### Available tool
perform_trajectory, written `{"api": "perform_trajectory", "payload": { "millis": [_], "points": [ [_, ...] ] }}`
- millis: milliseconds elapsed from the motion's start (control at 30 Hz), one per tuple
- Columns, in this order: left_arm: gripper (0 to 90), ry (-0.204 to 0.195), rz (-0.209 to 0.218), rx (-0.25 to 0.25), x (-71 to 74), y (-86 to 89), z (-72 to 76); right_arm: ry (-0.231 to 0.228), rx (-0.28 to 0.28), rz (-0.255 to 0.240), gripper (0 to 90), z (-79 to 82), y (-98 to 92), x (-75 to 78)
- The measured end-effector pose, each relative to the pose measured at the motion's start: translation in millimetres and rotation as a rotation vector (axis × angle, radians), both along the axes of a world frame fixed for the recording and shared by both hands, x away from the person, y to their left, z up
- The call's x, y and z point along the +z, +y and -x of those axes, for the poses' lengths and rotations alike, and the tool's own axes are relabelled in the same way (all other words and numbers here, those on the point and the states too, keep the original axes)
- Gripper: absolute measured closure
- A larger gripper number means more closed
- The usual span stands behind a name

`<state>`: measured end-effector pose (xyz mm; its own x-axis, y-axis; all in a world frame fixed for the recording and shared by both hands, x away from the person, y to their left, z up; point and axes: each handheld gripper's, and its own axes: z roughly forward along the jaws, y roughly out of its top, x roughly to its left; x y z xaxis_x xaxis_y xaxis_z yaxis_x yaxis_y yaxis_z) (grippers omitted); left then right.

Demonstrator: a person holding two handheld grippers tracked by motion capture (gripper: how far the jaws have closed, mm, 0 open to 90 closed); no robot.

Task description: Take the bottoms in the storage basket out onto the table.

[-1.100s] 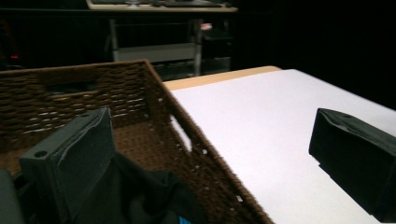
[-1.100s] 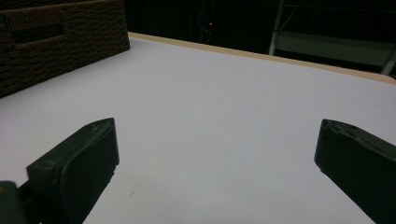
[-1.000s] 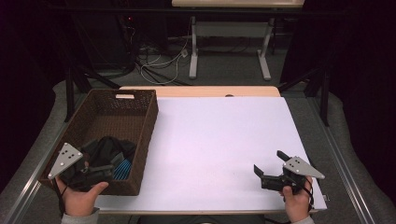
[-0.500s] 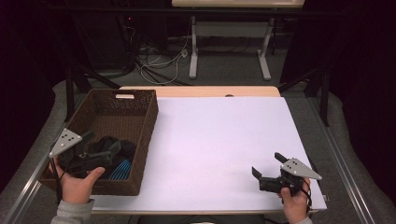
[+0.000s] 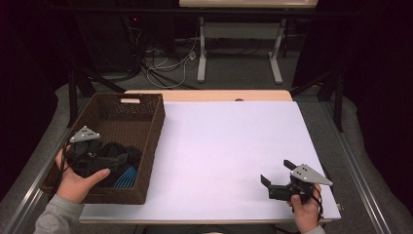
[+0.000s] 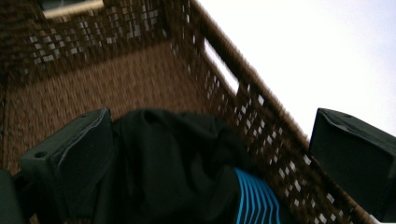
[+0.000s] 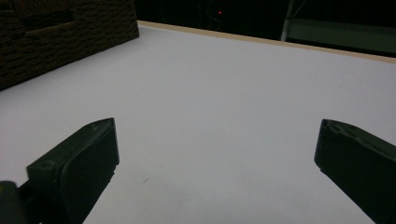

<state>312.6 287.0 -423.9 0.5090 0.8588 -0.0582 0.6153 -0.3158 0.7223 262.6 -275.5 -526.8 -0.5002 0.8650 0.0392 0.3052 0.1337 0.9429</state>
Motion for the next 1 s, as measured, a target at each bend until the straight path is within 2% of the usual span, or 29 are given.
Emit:
{"api": "perform_trajectory", "payload": {
  "millis": [100,300,533,567,633,800,900,1000],
  "points": [
    [0.2,0.050,-0.044,-0.046,-1.8,-2.5,-3.2,0.005,0.020,0.007,0.0,-0.9,2.3,-1.0],
    [0.1,0.070,-0.122,-0.084,-6.0,-5.5,-8.6,0.005,0.024,0.014,0.0,-0.5,2.7,-1.1],
    [0.1,0.106,-0.148,-0.108,-19.1,-6.6,-21.2,0.009,0.026,0.012,0.0,-1.8,2.2,-1.9],
    [0.1,0.116,-0.167,-0.115,-23.0,-7.5,-25.3,0.011,0.027,0.008,0.0,-2.4,2.5,-2.4],
    [0.1,0.121,-0.181,-0.119,-24.1,-7.1,-27.5,0.014,0.027,0.009,0.0,-2.3,2.4,-2.3],
    [0.1,0.146,-0.186,-0.097,-26.9,-3.5,-38.0,0.017,0.031,0.011,0.0,-2.5,2.2,-2.8],
    [0.1,0.169,-0.197,-0.101,-29.0,-0.8,-45.0,0.020,0.029,0.006,0.0,-2.6,1.9,-2.7],
    [0.1,0.196,-0.189,-0.114,-34.0,-0.6,-51.1,0.020,0.030,0.006,0.0,-2.7,1.8,-2.7]
  ]
}}
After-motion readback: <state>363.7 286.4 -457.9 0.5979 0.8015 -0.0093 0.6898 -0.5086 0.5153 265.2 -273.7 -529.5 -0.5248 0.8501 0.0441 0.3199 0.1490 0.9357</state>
